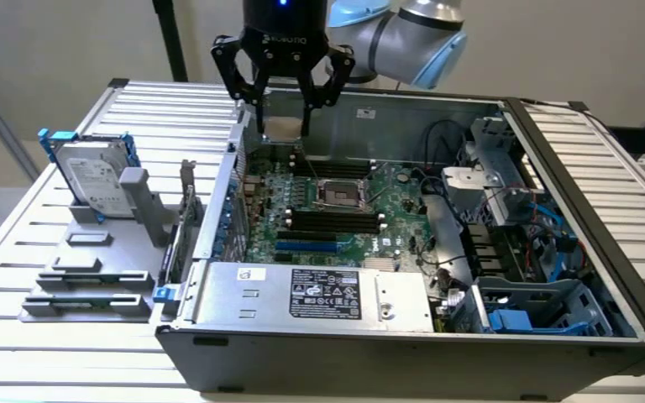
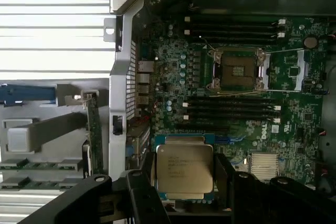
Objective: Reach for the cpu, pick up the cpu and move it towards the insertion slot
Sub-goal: 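Pick up the cpu and move it towards the insertion slot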
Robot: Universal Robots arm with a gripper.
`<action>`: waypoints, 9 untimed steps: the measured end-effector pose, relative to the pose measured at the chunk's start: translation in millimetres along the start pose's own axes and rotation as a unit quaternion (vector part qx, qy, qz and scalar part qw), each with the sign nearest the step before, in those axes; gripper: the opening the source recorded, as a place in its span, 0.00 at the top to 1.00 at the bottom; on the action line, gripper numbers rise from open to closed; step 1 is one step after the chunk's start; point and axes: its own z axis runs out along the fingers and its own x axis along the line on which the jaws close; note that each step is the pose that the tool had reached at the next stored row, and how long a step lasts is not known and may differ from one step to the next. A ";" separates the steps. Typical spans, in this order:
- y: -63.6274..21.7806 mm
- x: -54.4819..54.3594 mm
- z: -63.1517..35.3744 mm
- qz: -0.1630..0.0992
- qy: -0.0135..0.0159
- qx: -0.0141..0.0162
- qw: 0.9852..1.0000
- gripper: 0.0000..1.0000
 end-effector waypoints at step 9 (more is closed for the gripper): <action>14.1 -30.3 -0.4 0.000 0.001 0.000 1.000 0.45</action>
